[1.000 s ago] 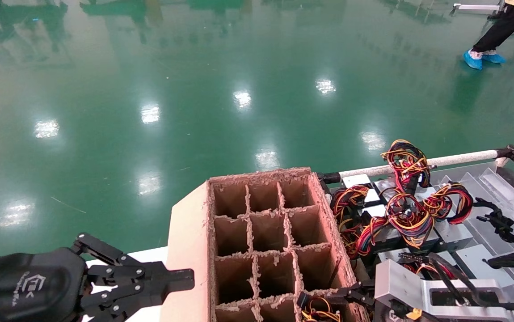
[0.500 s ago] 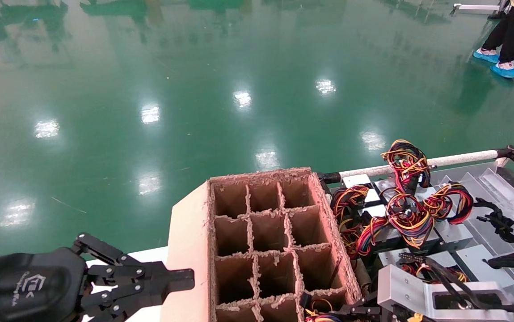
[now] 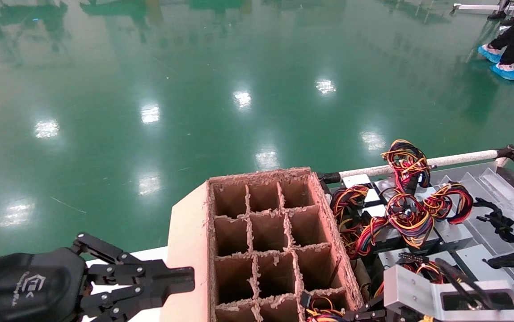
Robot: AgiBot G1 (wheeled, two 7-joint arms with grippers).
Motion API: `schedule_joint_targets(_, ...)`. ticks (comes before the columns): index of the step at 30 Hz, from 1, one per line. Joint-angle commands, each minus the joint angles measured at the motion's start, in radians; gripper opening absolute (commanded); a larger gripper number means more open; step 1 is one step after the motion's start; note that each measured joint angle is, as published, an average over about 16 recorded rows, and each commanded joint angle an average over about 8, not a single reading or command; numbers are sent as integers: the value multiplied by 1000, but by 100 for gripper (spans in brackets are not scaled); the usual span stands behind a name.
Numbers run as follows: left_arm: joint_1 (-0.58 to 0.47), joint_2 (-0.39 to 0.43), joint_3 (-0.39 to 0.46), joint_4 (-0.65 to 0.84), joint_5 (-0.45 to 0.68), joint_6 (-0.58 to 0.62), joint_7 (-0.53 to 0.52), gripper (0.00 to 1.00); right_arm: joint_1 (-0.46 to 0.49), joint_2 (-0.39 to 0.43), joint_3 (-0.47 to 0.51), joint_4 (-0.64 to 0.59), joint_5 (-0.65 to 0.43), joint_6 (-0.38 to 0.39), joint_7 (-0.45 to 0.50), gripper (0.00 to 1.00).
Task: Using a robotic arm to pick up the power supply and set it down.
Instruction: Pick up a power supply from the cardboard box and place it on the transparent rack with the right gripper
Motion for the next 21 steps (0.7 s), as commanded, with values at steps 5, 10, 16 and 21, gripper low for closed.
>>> schedule_joint_targets(5, 0, 0, 0, 0, 0, 0, 0, 100, 20, 21, 28, 6, 45, -14, -11, 0)
schedule_joint_targets(10, 0, 0, 1, 0, -1, 0, 0, 100, 44, 39, 58, 5, 104, -38, -22, 0)
schedule_joint_targets(16, 0, 0, 1, 0, -1, -1, 1, 100, 98, 67, 101, 0, 190, -92, -39, 0)
schedule_joint_targets(21, 0, -1, 1, 0, -1, -1, 1, 100, 152, 105, 146, -16, 277, -144, -62, 0)
